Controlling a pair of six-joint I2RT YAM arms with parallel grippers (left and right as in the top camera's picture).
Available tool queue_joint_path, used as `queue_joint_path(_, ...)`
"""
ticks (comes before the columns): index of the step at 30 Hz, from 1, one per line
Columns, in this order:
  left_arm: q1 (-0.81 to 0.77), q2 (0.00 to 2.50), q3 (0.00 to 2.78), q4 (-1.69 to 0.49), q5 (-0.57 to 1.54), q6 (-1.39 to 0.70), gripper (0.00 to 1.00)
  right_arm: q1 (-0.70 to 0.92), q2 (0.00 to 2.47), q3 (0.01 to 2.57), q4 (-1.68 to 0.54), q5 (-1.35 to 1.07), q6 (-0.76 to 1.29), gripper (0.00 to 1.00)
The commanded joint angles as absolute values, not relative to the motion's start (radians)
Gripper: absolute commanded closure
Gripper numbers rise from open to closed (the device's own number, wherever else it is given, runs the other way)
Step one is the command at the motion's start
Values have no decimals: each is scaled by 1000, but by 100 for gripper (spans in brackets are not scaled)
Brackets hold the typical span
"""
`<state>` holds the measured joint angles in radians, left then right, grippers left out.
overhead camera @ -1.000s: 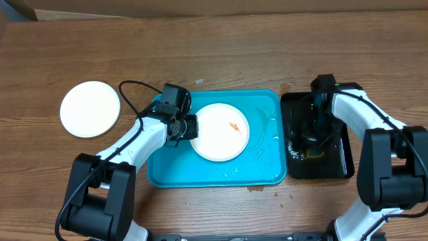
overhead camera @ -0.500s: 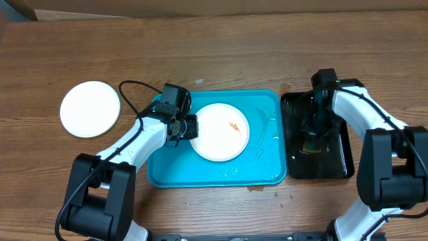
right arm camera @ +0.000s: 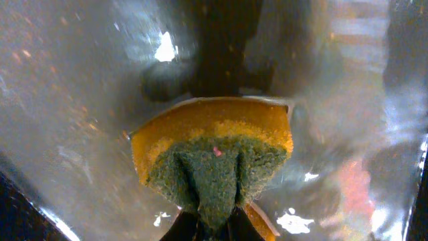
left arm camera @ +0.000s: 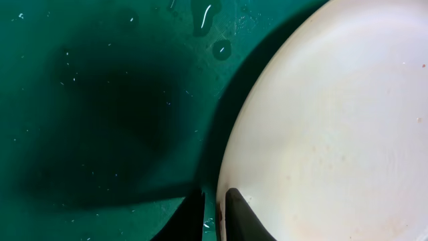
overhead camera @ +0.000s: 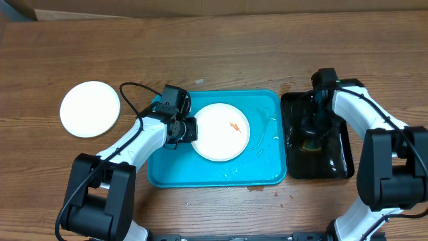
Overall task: Clean dirty plates on tray and stack at the side
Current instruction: 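Rub the sponge in the black tray's water with the right gripper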
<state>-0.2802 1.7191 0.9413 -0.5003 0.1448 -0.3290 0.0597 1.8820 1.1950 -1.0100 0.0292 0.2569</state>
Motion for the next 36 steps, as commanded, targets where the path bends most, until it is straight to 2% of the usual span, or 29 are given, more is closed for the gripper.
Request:
queue_joint_path(1, -287, 1730, 951, -500, 150, -315, 86, 62, 1864, 1217, -988, 25, 255, 96)
queue_joint_path(6, -297, 1730, 941, -489, 149, -329, 85, 62, 1864, 1218, -952, 25, 254, 96)
queue_joint_path(9, -297, 1730, 938, -486, 149, -329, 96, 62, 1864, 1219, -930, 25, 235, 96)
queue_joint_path(22, -295, 1730, 938, -458, 147, -329, 96, 64, 1863, 1367, -1042, 75, 229, 96)
queue_joint_path(23, -295, 1730, 938, -454, 146, -329, 95, 65, 1863, 1374, -1052, 91, 230, 96)
queue_joint_path(26, -295, 1730, 939, -457, 147, -329, 80, 64, 1863, 1382, -1071, 116, 229, 96)
queue_joint_path(36, -296, 1730, 939, -486, 175, -329, 78, 84, 1863, 1381, -1110, 112, 231, 96)
